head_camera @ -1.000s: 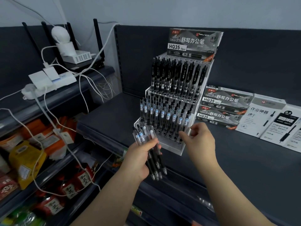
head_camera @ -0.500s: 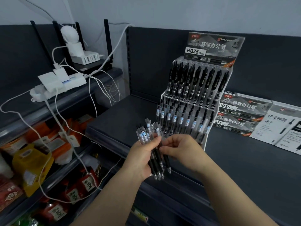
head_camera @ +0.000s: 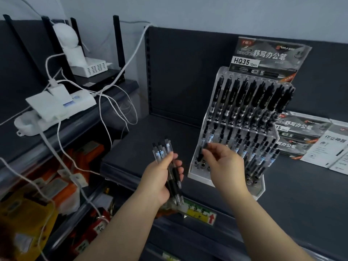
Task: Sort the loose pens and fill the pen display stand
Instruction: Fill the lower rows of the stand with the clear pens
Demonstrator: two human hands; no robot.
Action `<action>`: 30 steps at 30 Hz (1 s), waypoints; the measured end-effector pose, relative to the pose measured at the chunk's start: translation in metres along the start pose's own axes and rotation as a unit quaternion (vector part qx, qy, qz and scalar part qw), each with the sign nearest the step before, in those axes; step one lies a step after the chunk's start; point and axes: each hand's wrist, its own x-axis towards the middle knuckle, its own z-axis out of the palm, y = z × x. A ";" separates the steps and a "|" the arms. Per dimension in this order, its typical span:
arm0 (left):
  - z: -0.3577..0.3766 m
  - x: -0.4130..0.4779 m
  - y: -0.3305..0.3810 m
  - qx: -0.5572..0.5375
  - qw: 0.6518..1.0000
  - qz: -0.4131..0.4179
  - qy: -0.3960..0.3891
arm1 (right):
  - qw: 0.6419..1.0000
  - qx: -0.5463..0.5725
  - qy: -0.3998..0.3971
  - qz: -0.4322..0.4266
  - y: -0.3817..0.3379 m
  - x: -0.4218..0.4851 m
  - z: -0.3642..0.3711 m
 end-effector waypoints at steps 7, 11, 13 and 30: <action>-0.013 0.015 0.011 0.016 0.999 -0.025 -0.041 | 0.995 -0.097 -0.001 0.001 0.000 -0.004 0.021; -0.018 0.020 0.017 0.026 0.997 -0.033 -0.063 | 0.992 -0.122 -0.002 0.015 0.001 -0.006 0.026; -0.020 0.022 0.020 0.032 0.996 -0.032 -0.071 | 0.992 -0.129 0.003 0.018 0.001 -0.007 0.028; -0.029 0.020 0.020 0.077 0.987 -0.022 -0.136 | 0.998 -0.007 0.014 0.053 -0.020 -0.032 0.036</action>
